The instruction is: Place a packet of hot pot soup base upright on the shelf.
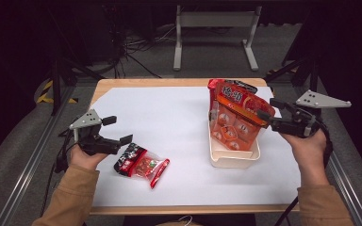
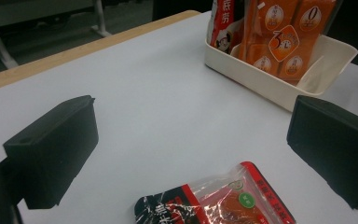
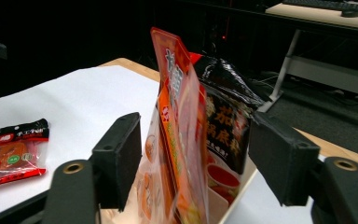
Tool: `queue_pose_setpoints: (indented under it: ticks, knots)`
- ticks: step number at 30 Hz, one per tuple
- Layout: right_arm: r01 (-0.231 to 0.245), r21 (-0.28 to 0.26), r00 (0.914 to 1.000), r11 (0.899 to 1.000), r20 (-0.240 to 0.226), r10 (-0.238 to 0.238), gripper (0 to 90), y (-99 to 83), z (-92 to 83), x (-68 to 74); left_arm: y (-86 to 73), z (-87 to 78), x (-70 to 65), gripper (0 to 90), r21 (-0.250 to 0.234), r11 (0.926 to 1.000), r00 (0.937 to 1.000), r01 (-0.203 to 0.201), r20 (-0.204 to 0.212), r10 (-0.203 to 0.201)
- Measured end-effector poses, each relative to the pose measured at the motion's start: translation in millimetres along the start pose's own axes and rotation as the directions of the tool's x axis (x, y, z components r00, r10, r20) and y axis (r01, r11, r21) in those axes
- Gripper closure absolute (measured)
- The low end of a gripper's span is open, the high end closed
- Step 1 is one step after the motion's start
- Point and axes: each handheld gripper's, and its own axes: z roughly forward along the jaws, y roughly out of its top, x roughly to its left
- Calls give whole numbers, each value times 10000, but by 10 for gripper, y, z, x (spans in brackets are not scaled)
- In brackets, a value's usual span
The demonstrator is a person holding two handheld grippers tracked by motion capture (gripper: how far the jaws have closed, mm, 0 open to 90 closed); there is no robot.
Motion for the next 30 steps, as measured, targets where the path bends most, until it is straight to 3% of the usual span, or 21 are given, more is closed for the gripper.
queue_pose_setpoints:
  ticks: [6,13,25,30]
  knots:
    - [65,-65,9992,10000,393,-62,299,-82,-197,-3,-63,-45,8,27,120,9999,9998,-29,-181,31]
    - [128,16,9970,9999,767,-128,260,-245,-305,9,-139,-92,28,27,-11,9995,9989,310,-360,-310]
    - [-269,-16,9948,9996,982,269,243,-590,-306,-25,-264,-112,36,28,172,9991,9982,379,-473,-370]
    - [-304,199,9944,9993,1022,282,240,-696,-266,-56,-304,-114,30,28,117,9991,9977,396,-554,-389]
